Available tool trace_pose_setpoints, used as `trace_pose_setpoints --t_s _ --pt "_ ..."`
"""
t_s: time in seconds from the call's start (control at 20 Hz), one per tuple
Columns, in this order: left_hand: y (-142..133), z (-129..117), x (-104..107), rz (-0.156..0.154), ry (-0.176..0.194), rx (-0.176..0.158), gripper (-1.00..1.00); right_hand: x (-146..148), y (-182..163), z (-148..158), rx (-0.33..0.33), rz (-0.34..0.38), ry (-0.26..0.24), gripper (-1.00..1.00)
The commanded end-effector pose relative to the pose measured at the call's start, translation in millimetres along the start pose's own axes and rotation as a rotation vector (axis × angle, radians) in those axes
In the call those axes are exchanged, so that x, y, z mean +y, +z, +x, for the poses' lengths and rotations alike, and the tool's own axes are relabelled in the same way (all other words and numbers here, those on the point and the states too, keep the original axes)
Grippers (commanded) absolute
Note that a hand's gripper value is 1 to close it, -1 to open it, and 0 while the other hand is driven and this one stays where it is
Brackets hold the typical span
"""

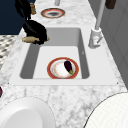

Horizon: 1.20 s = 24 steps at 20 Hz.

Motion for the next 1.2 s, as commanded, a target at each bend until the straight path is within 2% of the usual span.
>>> trace_pose_setpoints --t_s 0.0,0.35,0.5,0.65,0.85,0.9,1.15 --pt "0 0 0 0.000 0.000 0.000 0.00 -32 10 -15 -0.030 -0.039 0.013 1.00" --pt "0 0 0 0.000 0.000 0.000 0.00 -79 41 -46 -0.069 -0.083 0.000 1.00" --pt "0 0 0 0.000 0.000 0.000 0.00 -97 51 -64 -0.059 -0.102 -0.010 1.00" --pt "0 0 0 0.000 0.000 0.000 0.00 -104 63 -88 -0.035 -0.095 -0.026 1.00" --pt "0 0 0 0.000 0.000 0.000 0.00 -104 68 -109 -0.013 -0.087 0.011 1.00" --pt "0 0 0 0.000 0.000 0.000 0.00 -105 69 -116 -0.010 -0.088 0.017 -1.00" --pt "0 0 0 0.000 0.000 0.000 0.00 -116 87 -144 -0.001 -0.111 0.049 -1.00"
